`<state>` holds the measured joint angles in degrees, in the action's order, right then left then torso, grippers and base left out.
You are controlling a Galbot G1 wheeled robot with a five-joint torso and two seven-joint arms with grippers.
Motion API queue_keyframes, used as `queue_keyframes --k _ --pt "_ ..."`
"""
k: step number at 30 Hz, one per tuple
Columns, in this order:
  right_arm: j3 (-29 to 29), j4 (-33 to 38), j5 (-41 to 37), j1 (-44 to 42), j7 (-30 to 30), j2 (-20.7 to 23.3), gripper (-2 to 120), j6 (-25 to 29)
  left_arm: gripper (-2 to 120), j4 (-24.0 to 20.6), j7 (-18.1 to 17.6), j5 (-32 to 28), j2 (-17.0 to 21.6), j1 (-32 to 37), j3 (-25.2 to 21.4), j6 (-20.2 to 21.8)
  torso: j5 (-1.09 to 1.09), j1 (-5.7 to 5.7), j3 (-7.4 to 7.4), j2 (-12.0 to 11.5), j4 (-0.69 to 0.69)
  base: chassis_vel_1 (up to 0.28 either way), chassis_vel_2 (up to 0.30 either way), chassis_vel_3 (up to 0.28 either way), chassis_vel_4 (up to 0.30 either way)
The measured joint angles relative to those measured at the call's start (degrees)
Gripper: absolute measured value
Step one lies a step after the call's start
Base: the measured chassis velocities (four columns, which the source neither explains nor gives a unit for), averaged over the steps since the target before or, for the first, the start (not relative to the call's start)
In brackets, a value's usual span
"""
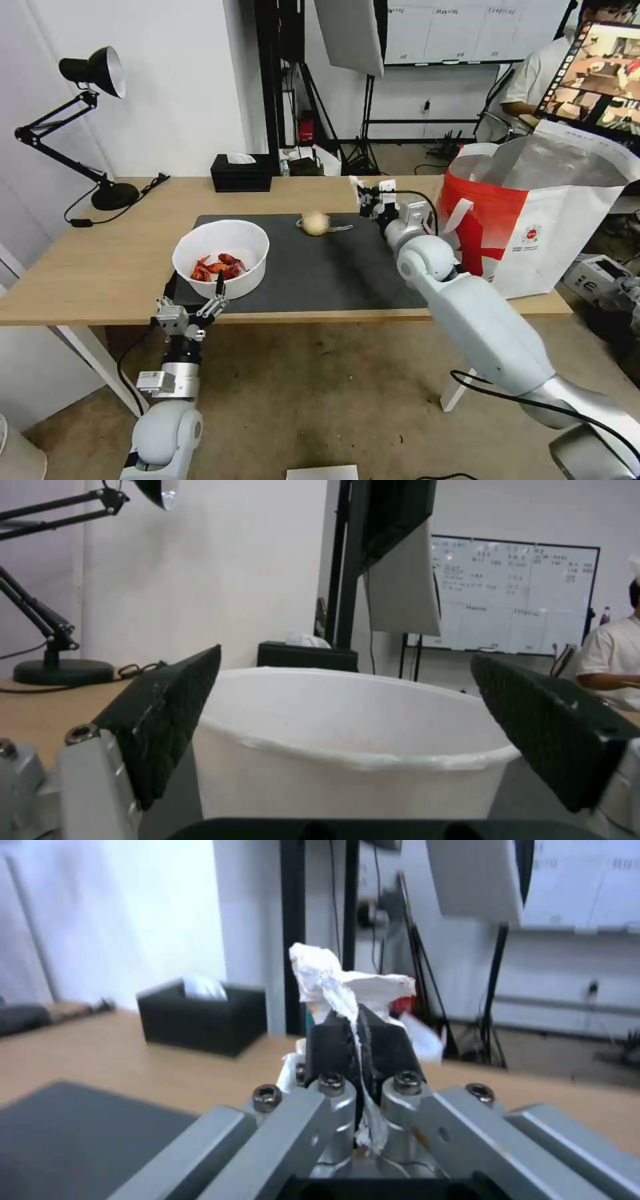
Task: Pick up the trash from the table and place it into the takeout bag.
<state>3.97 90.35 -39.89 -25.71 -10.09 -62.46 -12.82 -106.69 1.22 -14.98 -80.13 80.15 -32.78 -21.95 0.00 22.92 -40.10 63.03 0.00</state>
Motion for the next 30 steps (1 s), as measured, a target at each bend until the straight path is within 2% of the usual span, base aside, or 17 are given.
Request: queue_keyframes --k 8,14,17,19,23,25,30 --pt "-4.7 5.0 4.2 0.2 0.5 1.7 0 2.0 100 -1.0 0.0 0.0 -0.3 0.9 -0.6 0.1 -0.01 0.0 0.0 0.0 0.01 0.0 0.0 0.0 0.0" --pt "-8.9 7.8 7.0 0.8 -4.8 3.7 0 1.4 100 -1.3 0.0 0.0 -0.2 1.2 -0.7 0.1 0.01 0.0 0.0 0.0 0.0 0.0 0.0 0.0 0.0" --pt "-10.5 8.4 7.2 1.5 -7.8 4.9 0 0.0 100 -1.5 0.0 0.0 -0.3 1.3 -0.7 0.1 0.0 0.0 0.0 0.0 0.0 0.0 0.0 0.0 0.0" --pt "-12.4 8.9 7.6 2.0 -12.4 6.4 0 -2.6 100 -1.7 0.0 0.0 -0.4 1.3 -0.7 0.1 0.01 0.0 0.0 0.0 0.0 0.0 0.0 0.0 0.0" --pt "-14.7 9.1 6.9 2.0 -16.6 8.4 0 -5.5 100 -1.8 0.0 0.1 -0.4 1.2 -0.4 0.2 0.01 0.0 0.0 0.0 0.0 0.0 0.0 0.0 0.0" --pt "-14.9 9.1 6.8 2.0 -16.8 8.5 0 -5.7 100 -1.8 0.0 0.1 -0.4 1.2 -0.4 0.2 0.01 0.0 0.0 0.0 0.0 0.0 0.0 0.0 0.0" --pt "-17.3 9.8 1.9 0.6 -21.3 10.6 0 -11.7 100 -2.1 0.0 0.1 -0.5 1.2 -0.1 0.2 0.01 0.0 0.0 0.0 0.0 0.0 0.0 0.0 0.0"
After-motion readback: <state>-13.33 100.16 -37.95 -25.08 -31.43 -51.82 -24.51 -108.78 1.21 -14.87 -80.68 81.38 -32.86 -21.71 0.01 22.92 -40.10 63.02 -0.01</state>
